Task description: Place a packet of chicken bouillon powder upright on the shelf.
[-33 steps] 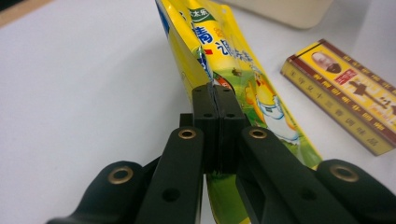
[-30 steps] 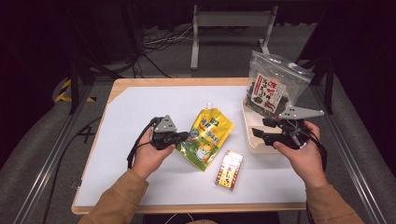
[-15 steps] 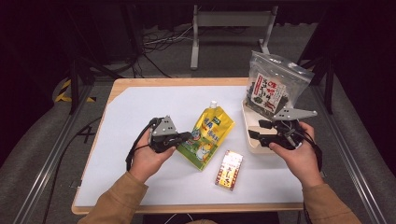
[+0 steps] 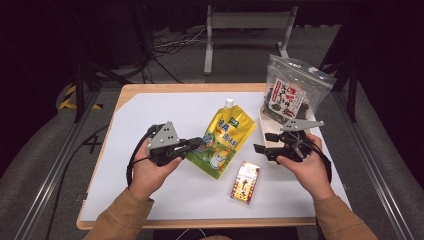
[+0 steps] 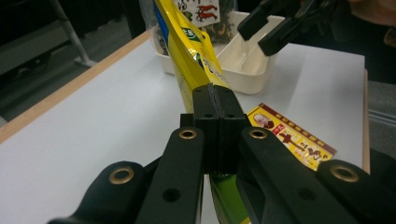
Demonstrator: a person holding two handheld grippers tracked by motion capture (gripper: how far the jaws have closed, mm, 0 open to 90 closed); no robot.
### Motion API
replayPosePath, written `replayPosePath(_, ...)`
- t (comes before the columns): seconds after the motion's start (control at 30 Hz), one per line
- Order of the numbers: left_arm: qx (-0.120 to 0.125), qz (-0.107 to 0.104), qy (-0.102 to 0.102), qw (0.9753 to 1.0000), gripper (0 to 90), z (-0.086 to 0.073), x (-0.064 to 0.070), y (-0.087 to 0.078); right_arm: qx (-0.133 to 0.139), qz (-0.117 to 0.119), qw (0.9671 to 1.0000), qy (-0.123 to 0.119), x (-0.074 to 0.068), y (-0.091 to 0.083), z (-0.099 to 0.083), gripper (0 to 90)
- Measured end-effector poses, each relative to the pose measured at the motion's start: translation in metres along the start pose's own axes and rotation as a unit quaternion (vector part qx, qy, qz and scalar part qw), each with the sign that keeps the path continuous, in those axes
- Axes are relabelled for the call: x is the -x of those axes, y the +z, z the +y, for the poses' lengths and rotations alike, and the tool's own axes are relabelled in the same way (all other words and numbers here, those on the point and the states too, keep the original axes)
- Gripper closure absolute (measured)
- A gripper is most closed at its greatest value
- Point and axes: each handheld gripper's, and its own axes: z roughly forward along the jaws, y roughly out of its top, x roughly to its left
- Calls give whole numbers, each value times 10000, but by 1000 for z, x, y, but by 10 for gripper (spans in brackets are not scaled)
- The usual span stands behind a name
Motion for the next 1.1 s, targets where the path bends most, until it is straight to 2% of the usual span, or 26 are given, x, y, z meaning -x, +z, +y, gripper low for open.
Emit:
replayPosePath(0.13, 82, -52, -37, 9999, 894, 1, 2, -3, 73, 148, 9998, 134, -2, 7, 0, 345)
replayPosePath(0.23, 110, -69, 30, 9999, 894, 3, 5, -5, 33, 274, 9993, 234, -1, 14, -2, 338)
replayPosePath(0.37, 171, -119, 91, 9997, 894, 4, 7, -6, 105, 582, 9973, 429, 0, 20, -4, 318)
replayPosePath(0.47, 241, -231, 126, 9994, 894, 4, 8, -6, 134, 748, 9958, 502, 1, 23, -5, 311)
replayPosePath(0.6, 288, -316, 200, 9989, 894, 5, 10, -6, 299, 1127, 9905, 727, 4, 25, -6, 309)
replayPosePath(0.77, 333, -423, 257, 9982, 894, 5, 12, -5, 402, 1230, 9885, 787, 7, 26, -7, 310)
replayPosePath(0.83, 388, -507, 181, 9978, 894, 4, 11, -3, 465, 1269, 9872, 848, 8, 25, -6, 314)
replayPosePath(0.93, 405, -587, 144, 9973, 894, 3, 10, -2, 779, 1485, 9790, 1162, 13, 23, -6, 360)
replayPosePath(0.97, 422, -617, 150, 9971, 894, 3, 9, -1, 845, 1490, 9779, 1194, 14, 21, -6, 384)
replayPosePath(1.03, 414, -652, 180, 9969, 894, 3, 9, -1, 905, 1366, 9806, 1078, 14, 18, -5, 439)
replayPosePath(1.1, 396, -721, 139, 9965, 894, 2, 8, 0, 843, 1208, 9846, 945, 14, 15, -4, 546)
